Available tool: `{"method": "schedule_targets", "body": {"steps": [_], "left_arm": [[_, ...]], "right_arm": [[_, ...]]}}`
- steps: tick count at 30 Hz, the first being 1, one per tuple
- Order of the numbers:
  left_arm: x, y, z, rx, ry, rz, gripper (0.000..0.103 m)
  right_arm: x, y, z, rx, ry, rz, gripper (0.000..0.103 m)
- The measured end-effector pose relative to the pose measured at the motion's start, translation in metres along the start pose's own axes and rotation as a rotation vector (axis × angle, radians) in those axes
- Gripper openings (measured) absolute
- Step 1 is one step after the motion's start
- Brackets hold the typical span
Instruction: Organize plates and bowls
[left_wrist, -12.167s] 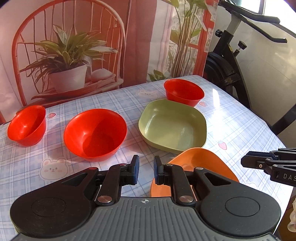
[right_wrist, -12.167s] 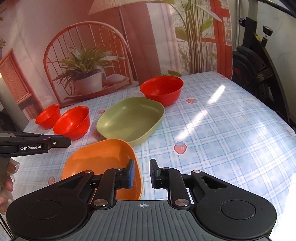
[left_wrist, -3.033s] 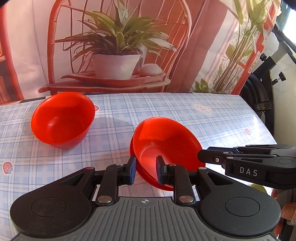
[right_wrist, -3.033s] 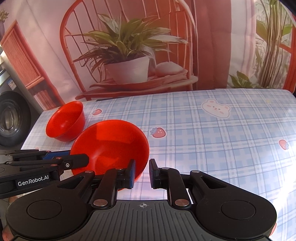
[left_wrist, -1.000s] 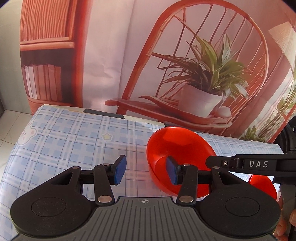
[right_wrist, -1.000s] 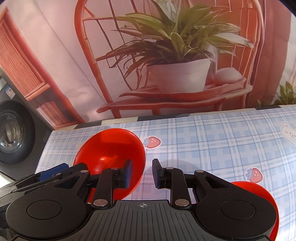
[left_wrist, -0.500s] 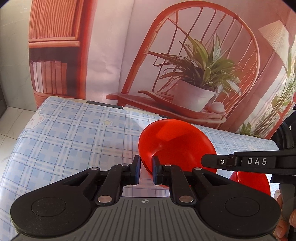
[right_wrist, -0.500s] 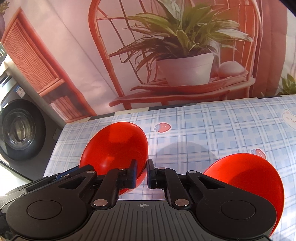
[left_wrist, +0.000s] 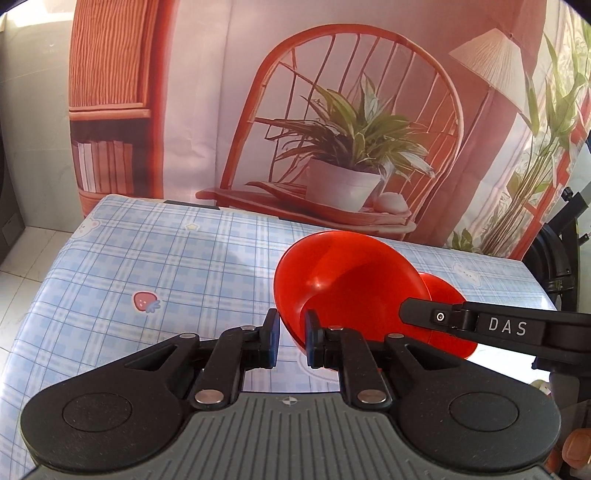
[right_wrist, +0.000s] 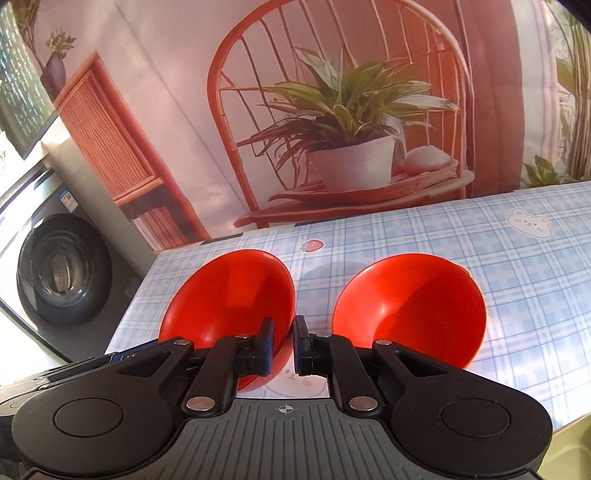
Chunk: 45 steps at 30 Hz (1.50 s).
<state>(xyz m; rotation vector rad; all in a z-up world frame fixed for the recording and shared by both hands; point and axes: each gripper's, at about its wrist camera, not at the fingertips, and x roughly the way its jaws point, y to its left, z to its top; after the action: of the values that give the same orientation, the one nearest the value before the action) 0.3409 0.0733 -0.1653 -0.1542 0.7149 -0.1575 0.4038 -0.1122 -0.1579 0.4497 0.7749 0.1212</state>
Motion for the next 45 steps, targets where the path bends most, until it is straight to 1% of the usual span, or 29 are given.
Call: {"method": "schedule_targets", "body": {"steps": [5, 8, 16, 21, 26, 33, 39, 45], "left_arm": [[-0.003, -0.025, 0.001, 0.039, 0.003, -0.051, 0.015], [-0.001, -0.042, 0.003, 0.068, 0.004, -0.076, 0.015], [0.017, -0.08, 0.011, 0.132, 0.03, -0.122, 0.015], [0.034, -0.091, 0.018, 0.133, 0.039, -0.152, 0.015], [0.049, -0.098, 0.015, 0.152, 0.065, -0.131, 0.015], [0.058, -0.096, 0.012, 0.164, 0.086, -0.119, 0.015], [0.063, -0.094, 0.012, 0.167, 0.094, -0.121, 0.015], [0.065, -0.093, 0.009, 0.174, 0.105, -0.106, 0.015]], "right_arm": [[-0.025, -0.032, -0.001, 0.1, -0.037, 0.01, 0.01], [-0.035, -0.049, 0.0, 0.131, -0.065, -0.004, 0.01], [-0.047, -0.085, 0.007, 0.17, -0.116, -0.035, 0.01], [-0.043, -0.105, 0.009, 0.211, -0.122, -0.037, 0.011], [-0.036, -0.113, 0.007, 0.221, -0.115, -0.04, 0.011], [-0.028, -0.117, 0.006, 0.234, -0.1, -0.037, 0.011], [-0.023, -0.118, 0.005, 0.236, -0.09, -0.038, 0.011], [-0.019, -0.118, 0.002, 0.237, -0.074, -0.037, 0.013]]}}
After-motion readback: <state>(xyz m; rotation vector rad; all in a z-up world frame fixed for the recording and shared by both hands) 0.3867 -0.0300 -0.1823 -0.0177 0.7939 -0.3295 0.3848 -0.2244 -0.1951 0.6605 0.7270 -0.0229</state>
